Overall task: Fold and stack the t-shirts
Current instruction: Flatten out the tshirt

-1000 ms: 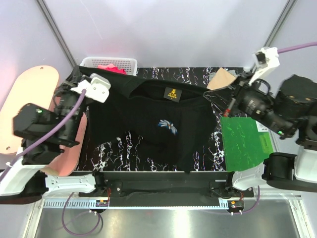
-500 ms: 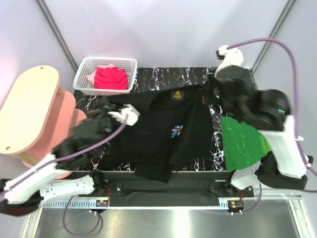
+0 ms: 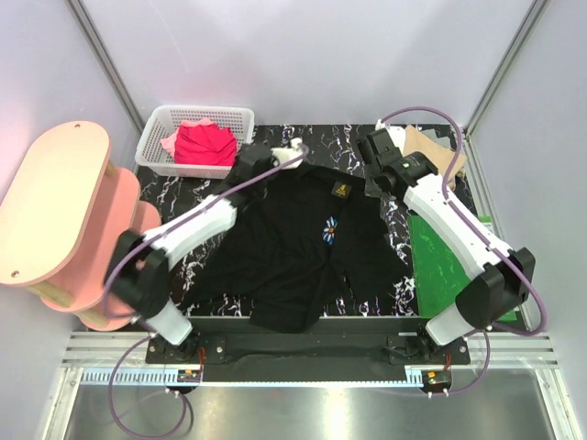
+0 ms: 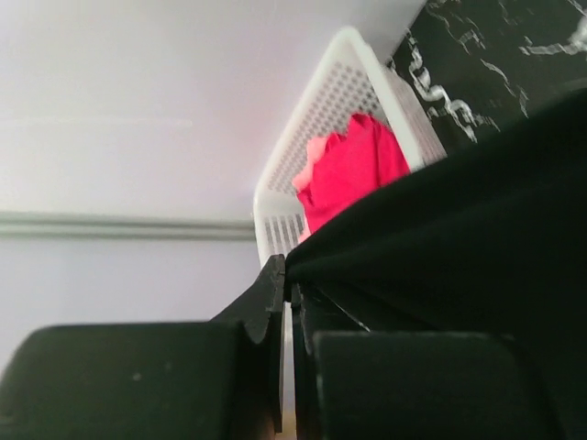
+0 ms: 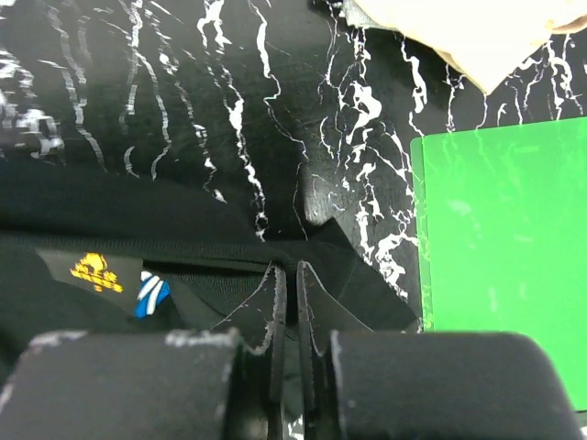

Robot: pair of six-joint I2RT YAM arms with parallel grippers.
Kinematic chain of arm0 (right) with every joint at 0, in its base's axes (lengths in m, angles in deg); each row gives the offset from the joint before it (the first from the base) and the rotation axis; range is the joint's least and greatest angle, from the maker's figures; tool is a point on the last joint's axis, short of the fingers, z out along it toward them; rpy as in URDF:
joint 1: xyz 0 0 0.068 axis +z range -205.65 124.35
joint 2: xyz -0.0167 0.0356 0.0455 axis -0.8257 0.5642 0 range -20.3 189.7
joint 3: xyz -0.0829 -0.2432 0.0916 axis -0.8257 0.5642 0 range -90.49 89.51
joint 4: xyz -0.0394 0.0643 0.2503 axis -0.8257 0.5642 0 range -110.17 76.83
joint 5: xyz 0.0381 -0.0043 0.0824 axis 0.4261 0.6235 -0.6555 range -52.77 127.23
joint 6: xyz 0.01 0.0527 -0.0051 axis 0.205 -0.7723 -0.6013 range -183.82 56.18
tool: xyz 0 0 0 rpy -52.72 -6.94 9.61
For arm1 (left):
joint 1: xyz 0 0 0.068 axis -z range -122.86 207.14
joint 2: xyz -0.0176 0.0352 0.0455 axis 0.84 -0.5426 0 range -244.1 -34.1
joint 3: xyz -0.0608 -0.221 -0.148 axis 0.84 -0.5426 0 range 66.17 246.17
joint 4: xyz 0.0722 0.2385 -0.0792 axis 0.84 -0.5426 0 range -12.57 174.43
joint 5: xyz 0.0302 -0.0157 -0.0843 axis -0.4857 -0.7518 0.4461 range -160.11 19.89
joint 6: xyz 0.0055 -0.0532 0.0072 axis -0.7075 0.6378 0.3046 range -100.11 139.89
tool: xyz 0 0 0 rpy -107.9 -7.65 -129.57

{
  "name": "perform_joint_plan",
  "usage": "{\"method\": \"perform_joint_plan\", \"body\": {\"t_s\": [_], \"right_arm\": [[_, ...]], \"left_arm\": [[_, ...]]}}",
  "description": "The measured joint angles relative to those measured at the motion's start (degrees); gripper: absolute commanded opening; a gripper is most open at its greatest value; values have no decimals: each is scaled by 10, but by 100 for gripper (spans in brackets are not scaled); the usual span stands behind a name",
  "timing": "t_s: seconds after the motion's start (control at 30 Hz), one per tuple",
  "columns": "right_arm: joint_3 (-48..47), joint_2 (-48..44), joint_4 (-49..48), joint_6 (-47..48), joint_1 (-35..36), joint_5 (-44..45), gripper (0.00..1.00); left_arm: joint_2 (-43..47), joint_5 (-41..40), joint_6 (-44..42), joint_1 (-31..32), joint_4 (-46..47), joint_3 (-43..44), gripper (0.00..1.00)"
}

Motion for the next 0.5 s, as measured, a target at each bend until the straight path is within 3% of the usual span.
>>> {"method": "perform_joint_plan", "body": {"t_s": [0.17,0.27,0.3,0.4,0.43,0.47,0.5], "right_arm": [[50,28,-48,3,-4,15,0],[66,49,-74,10,-24,23,0],[65,57,-85,11,-35,24,0],[56,78,-94,19,-78,48,29],[54,84,-85,22,-94,62,37],[50,93,-73,27,-109,79,56],[49,97,-68,27,-116,85,61]], "left_arm": [[-170,-2,-43,-14,51,136,0],[-261,-5,-52,-14,36,253,12],[-298,-8,-53,-14,14,315,47],[-385,-33,-58,-16,-12,461,95],[-394,-45,-60,-21,-16,480,99],[-392,-59,-58,-27,-22,483,99],[-389,-63,-62,-31,-27,483,99]]}}
